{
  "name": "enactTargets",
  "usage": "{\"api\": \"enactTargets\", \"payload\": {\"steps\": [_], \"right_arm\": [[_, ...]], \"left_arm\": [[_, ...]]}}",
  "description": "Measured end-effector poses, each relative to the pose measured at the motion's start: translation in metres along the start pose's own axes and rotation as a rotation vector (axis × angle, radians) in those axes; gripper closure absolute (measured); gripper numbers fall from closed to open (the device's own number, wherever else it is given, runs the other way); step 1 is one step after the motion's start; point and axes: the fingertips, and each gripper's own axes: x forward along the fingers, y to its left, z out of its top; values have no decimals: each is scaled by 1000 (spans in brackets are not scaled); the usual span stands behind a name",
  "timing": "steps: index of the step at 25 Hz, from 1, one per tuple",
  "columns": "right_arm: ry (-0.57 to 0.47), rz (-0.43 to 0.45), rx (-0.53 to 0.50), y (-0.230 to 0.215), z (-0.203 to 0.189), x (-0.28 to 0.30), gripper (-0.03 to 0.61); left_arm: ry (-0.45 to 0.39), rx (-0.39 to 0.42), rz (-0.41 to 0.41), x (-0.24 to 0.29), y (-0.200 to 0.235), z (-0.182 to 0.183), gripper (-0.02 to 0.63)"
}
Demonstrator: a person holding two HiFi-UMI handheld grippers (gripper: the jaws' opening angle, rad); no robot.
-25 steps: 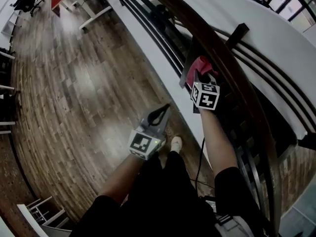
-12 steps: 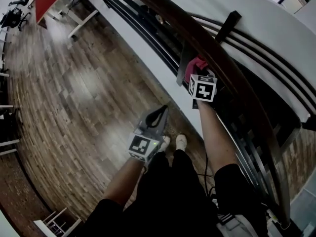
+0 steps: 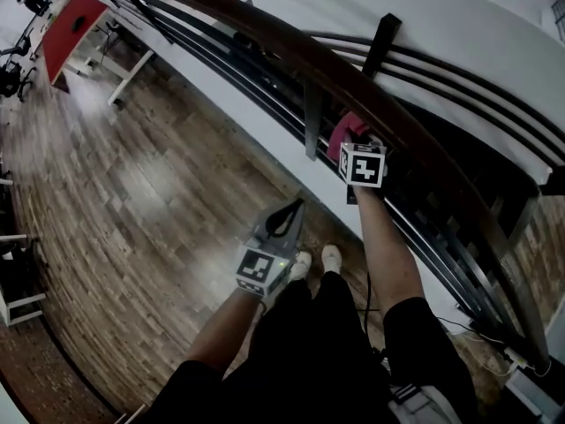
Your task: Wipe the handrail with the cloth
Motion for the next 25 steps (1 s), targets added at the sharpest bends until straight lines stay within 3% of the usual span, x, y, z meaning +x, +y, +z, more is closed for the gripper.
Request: {"api": "enactTargets", "payload": {"steps": [6,16,25], "right_arm": [[1,-54,89,-25,-5,-24,531],[6,-181,207,-78,-60,-72,531],[-27,-251,240,-106,-86,-111,531]], "left_arm": [[7,7,-84,-1,-9,9,614],[29,69,-252,0,-43,-2,614],[56,77,-370,2,-74,-12,614]]}}
